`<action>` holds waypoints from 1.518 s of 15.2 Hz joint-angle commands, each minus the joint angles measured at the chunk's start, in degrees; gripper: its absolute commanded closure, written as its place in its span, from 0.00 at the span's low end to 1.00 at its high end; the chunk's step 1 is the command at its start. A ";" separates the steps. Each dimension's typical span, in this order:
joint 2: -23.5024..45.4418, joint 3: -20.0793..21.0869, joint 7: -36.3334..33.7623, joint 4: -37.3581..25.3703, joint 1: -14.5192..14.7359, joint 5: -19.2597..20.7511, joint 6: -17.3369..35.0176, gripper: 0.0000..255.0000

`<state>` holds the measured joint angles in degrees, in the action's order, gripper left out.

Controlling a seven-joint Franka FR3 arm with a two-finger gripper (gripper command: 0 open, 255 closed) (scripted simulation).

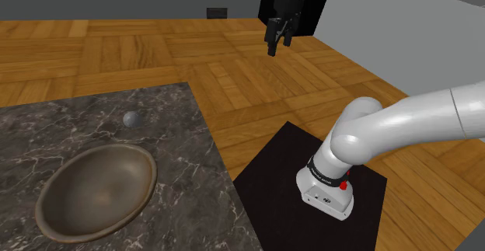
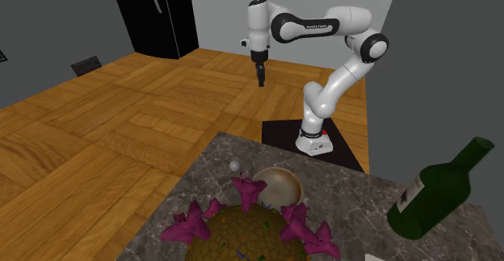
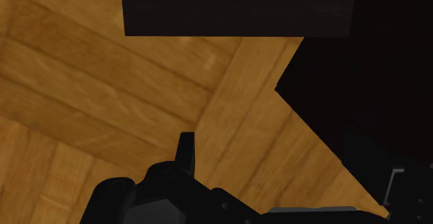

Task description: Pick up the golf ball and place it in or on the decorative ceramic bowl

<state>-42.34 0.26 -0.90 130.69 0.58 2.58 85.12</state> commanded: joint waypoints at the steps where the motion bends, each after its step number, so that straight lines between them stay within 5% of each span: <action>1: 0.00 0.00 0.00 0.00 0.00 0.00 0.00 0.00; 13: 10.78 14.69 -17.58 -5.19 3.67 -7.59 6.38 0.00; 23: 26.77 26.56 -33.12 -17.10 4.98 -6.78 10.83 0.00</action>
<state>-17.60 25.73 -32.45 114.76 5.54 -4.73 95.15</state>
